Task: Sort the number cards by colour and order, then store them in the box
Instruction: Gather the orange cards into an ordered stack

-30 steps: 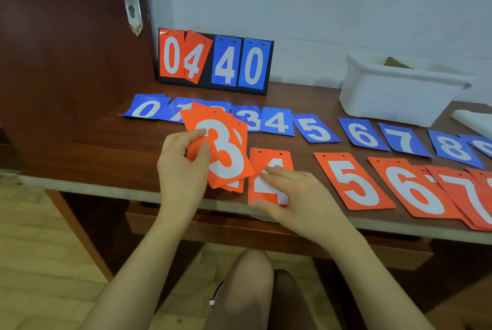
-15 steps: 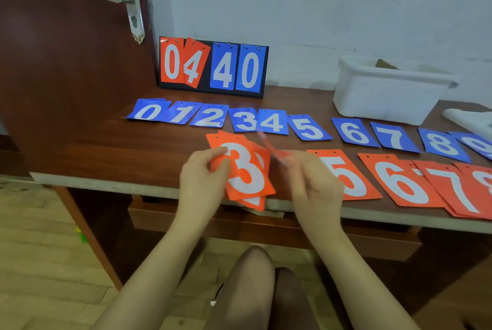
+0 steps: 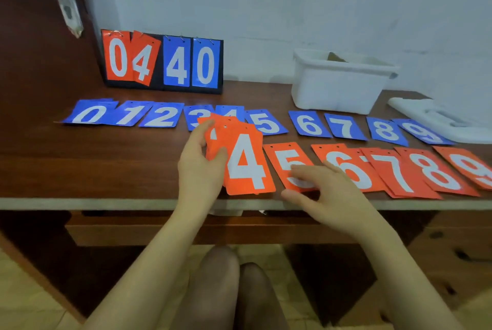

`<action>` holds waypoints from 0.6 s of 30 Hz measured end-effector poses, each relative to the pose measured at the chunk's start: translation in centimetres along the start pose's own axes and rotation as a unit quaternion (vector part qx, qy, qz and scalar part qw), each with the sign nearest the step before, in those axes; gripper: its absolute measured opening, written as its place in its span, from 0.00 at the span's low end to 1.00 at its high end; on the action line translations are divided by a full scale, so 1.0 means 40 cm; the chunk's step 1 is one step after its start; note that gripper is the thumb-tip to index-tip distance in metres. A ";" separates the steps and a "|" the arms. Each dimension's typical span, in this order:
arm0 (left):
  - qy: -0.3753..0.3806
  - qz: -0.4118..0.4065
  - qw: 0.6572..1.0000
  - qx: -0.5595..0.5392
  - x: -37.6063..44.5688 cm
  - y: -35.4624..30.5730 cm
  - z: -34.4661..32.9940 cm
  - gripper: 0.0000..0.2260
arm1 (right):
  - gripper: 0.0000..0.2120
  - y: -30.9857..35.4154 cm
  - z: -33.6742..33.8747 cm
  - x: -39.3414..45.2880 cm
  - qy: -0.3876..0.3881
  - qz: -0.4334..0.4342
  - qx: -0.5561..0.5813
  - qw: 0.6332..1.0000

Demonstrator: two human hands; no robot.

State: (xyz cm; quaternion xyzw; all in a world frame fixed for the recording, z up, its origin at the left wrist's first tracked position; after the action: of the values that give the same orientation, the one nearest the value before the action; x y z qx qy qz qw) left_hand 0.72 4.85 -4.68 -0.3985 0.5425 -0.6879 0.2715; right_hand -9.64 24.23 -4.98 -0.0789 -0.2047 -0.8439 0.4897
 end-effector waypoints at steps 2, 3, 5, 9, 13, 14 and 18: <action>-0.006 -0.007 1.000 0.017 0.001 -0.006 -0.015 0.21 | 0.28 -0.010 -0.015 -0.023 0.034 0.019 0.025 0.999; -0.008 -0.012 0.999 0.032 0.003 -0.007 -0.018 0.20 | 0.25 -0.010 -0.018 -0.029 0.039 0.032 0.049 0.997; -0.010 -0.025 0.997 0.067 0.004 -0.008 -0.016 0.18 | 0.17 -0.015 -0.011 -0.034 0.036 0.038 0.111 0.992; -0.024 -0.023 0.992 0.119 0.000 0.002 0.002 0.15 | 0.10 -0.044 0.041 -0.029 -0.118 -0.018 0.228 0.966; -0.010 -0.021 0.990 0.139 -0.007 0.001 -0.017 0.14 | 0.11 0.005 0.076 -0.020 -0.308 -0.011 0.244 0.919; -0.008 -0.023 0.991 0.135 -0.008 -0.002 -0.026 0.14 | 0.12 0.039 0.071 -0.006 -0.294 0.026 0.228 0.928; 0.002 0.014 0.998 0.067 0.002 -0.002 -0.053 0.13 | 0.12 0.121 -0.001 0.041 -0.105 0.144 0.174 0.969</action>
State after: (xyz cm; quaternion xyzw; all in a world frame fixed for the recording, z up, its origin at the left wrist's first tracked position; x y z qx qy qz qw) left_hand -1.11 5.96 -4.78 -0.3704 0.5014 -0.7194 0.3063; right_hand -6.30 20.79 -3.16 -0.1093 -0.3848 -0.7030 0.5880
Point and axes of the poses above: each hand's wrist, its own x-axis towards the middle knuckle, its own z-axis out of the back of the hand, y = z × x, the point moved 8 cm from there along x, towards the middle knuckle, and after that the axes turned 6 degrees about z, right-handed, at the moved point
